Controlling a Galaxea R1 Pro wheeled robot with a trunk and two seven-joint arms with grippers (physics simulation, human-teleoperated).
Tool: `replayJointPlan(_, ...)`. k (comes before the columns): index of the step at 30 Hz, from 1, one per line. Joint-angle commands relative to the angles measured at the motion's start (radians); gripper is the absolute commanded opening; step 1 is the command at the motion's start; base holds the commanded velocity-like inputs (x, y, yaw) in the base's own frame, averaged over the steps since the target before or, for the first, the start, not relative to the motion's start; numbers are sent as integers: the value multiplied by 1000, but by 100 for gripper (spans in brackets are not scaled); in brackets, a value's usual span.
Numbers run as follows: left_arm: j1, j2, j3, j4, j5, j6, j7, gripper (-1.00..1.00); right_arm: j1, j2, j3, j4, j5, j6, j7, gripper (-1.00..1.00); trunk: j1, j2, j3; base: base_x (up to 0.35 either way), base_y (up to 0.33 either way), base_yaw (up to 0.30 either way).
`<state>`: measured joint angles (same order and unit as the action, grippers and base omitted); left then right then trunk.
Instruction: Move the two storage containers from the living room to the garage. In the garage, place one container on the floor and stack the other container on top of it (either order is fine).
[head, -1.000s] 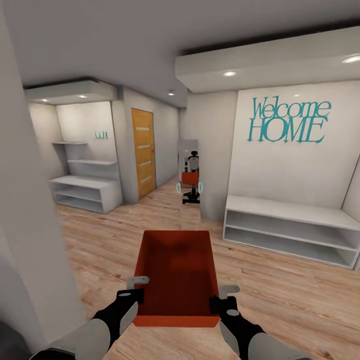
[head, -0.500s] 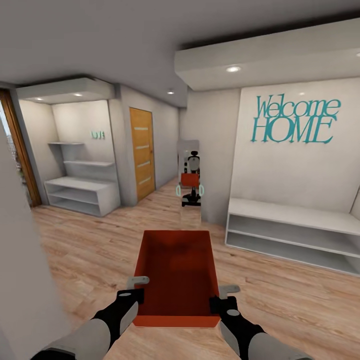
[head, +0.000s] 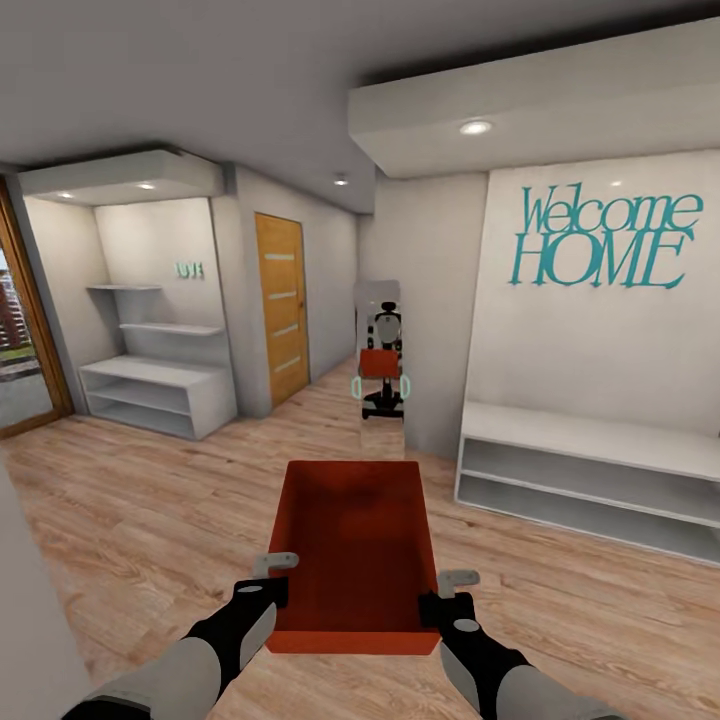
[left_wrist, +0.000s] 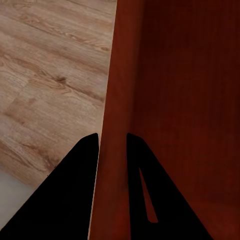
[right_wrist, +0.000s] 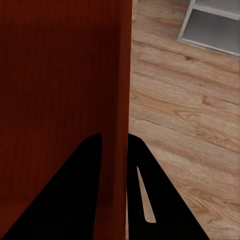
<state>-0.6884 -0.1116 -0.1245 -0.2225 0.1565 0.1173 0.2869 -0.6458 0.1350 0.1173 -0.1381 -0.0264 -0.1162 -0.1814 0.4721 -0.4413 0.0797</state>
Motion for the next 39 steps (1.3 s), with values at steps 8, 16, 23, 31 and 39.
replayJointPlan(8,0,38,14,-5,-18,-25,31,-100,0,1,-16,1,-9,0,-1,-100,1,-1,0,322,0,0)
replayJointPlan(16,0,38,14,-5,-18,-25,31,-100,0,1,-16,2,-9,0,-1,-100,1,-1,0,322,0,0)
replayJointPlan(23,0,38,14,-6,-18,-25,31,-100,0,1,-16,2,-10,2,-2,-100,1,-1,0,322,0,77)
replayJointPlan(31,0,38,14,-5,-18,-25,31,-100,0,1,-16,2,-10,1,-3,-100,1,-1,0,322,0,250)
replayJointPlan(39,0,38,14,-6,-18,-25,31,-100,0,0,-16,2,-9,0,-2,-100,1,-1,0,322,0,222)
